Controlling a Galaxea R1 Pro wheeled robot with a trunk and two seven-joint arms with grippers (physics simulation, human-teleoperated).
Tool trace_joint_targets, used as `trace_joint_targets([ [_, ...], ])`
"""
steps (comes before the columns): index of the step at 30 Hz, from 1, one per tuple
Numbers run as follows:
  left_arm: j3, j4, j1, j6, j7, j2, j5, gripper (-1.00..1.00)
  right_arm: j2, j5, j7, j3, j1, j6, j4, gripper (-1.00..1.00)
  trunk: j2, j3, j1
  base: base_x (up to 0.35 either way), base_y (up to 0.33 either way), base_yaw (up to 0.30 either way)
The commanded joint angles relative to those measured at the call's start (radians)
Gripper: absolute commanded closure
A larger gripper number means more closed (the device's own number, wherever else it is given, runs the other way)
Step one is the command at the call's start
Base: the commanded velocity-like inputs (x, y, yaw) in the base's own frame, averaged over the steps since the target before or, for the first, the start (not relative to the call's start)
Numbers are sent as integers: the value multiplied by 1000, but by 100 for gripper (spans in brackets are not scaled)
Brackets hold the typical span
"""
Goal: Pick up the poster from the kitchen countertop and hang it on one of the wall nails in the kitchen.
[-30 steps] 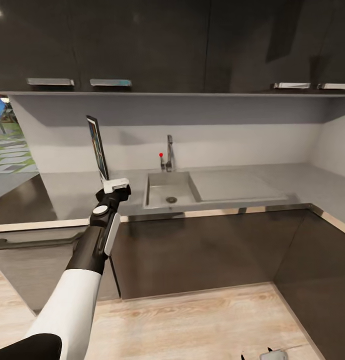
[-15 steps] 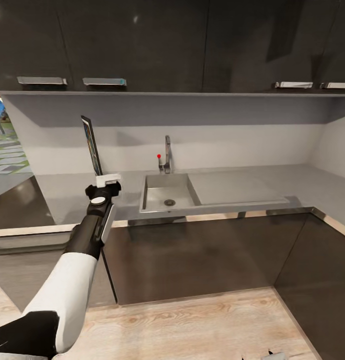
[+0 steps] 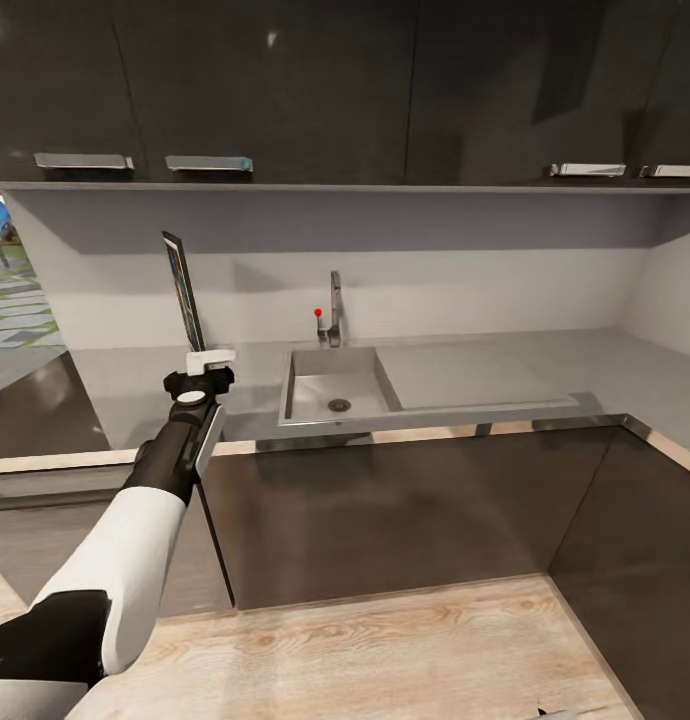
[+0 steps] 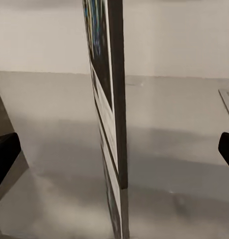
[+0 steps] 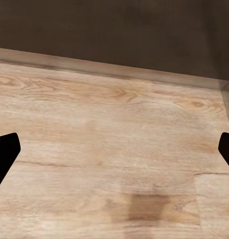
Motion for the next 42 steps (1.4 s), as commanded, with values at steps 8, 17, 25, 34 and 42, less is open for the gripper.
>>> trace_joint_targets([
  [8,12,8,-2,-13,-3,9,-8,-100,0,7,0,0,-1,-5,1,-100,-1,-1,0,117,0,0],
  [17,13,40,-2,-72,-1,14,-8,-100,0,7,1,0,-1,-4,2,-100,-1,-1,0,75,0,0],
  [25,17,45,-2,-80,0,15,-8,-100,-1,8,1,0,-1,-4,2,-100,-1,-1,0,155,0,0],
  [34,76,47,-2,-84,-3,26,-8,-100,-1,8,1,0,-1,-3,2,-100,-1,-1,0,78,0,0],
  [42,82,48,-2,-84,-4,28,-8,-100,0,8,1,0,-1,-3,2,-100,-1,-1,0,92,0,0],
])
